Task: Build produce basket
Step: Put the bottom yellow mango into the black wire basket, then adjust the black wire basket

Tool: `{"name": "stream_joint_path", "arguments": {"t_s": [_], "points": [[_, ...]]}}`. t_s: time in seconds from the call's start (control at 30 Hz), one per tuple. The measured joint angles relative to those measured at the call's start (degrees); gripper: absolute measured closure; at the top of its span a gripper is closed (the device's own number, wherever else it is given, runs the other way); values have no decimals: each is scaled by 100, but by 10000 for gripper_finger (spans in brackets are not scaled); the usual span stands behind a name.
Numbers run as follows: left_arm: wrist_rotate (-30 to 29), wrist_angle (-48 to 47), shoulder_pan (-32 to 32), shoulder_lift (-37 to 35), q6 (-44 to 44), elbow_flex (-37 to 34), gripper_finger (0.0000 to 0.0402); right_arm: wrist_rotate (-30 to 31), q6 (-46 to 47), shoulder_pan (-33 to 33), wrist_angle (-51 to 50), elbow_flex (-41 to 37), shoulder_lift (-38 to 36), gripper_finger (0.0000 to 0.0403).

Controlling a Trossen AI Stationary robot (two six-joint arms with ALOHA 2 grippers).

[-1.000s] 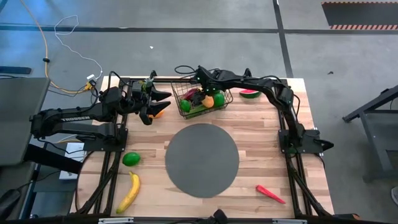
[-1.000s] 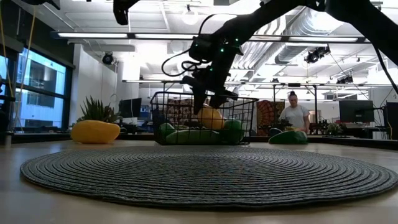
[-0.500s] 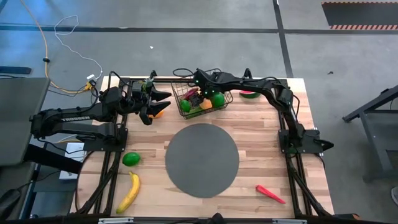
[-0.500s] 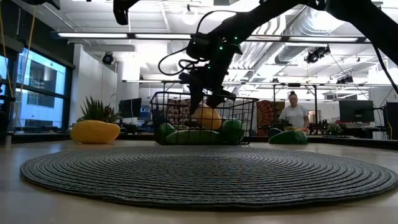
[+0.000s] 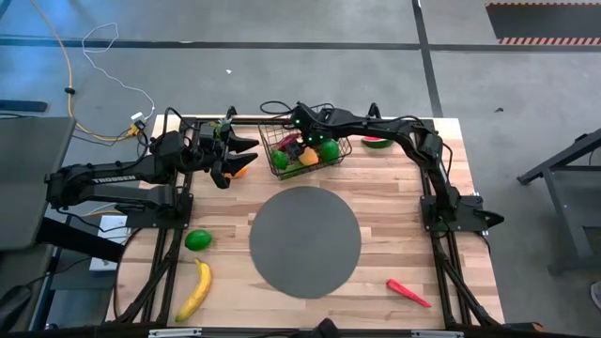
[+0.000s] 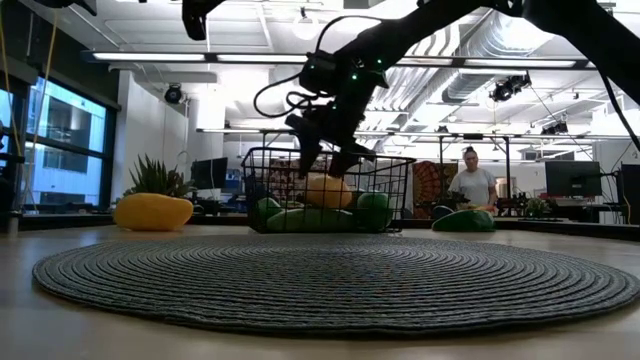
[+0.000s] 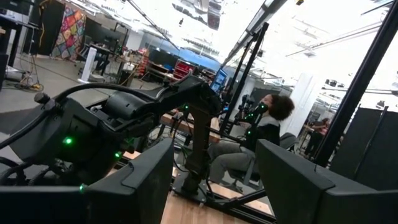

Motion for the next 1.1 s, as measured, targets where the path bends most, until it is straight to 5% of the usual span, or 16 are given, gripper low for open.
{"name": "stream_joint_path", "arguments": {"t_s": [0.23, 0.57, 0.83, 1.1], "points": [[2, -178, 0, 0, -4, 2, 186, -146, -316, -229, -33, 0, -278, 61], [11, -308, -2, 2, -44, 2, 186, 758, -1247, -264, -814, -2, -1045, 59], [7, -292, -4, 2, -44, 2, 186, 778, -1751, -312, -1054, -31, -1320, 59], [-9, -289, -15, 2, -15, 2, 186, 673, -1277, -403, 813, -2808, -3106, 59]]}}
